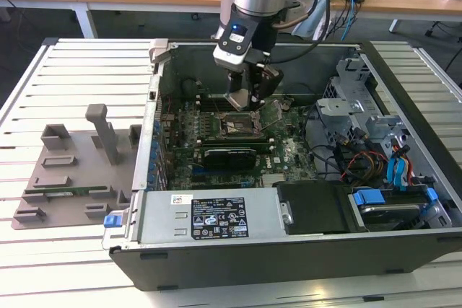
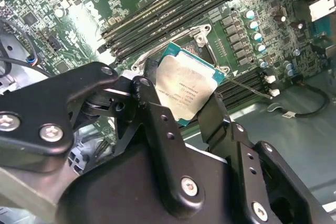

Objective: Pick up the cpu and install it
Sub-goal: 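Place the cpu into insertion slot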

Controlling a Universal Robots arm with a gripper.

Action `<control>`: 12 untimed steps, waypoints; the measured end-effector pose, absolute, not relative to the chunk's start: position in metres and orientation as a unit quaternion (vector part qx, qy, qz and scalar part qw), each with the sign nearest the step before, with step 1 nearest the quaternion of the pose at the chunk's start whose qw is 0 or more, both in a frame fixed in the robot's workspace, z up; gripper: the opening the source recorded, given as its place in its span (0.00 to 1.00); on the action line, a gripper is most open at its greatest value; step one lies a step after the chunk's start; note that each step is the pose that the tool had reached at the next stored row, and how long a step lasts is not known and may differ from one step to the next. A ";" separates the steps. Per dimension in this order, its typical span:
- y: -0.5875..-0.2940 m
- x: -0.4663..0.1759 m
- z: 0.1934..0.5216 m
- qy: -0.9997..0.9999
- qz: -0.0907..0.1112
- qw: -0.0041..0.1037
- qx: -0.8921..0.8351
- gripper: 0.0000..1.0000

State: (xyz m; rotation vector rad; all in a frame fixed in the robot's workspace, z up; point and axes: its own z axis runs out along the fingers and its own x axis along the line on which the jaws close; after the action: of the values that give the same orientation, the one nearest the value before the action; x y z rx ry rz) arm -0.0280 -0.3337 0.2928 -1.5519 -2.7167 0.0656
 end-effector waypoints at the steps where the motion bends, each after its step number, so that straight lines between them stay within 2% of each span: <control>1: -0.334 -0.028 0.293 -0.866 0.021 0.006 -0.500 0.55; 12: -0.334 -0.028 0.293 -0.829 0.021 0.008 -0.558 0.55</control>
State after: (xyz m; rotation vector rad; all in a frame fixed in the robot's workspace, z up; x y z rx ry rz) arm -0.0280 -0.3336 0.2927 -1.7453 -2.5931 0.0642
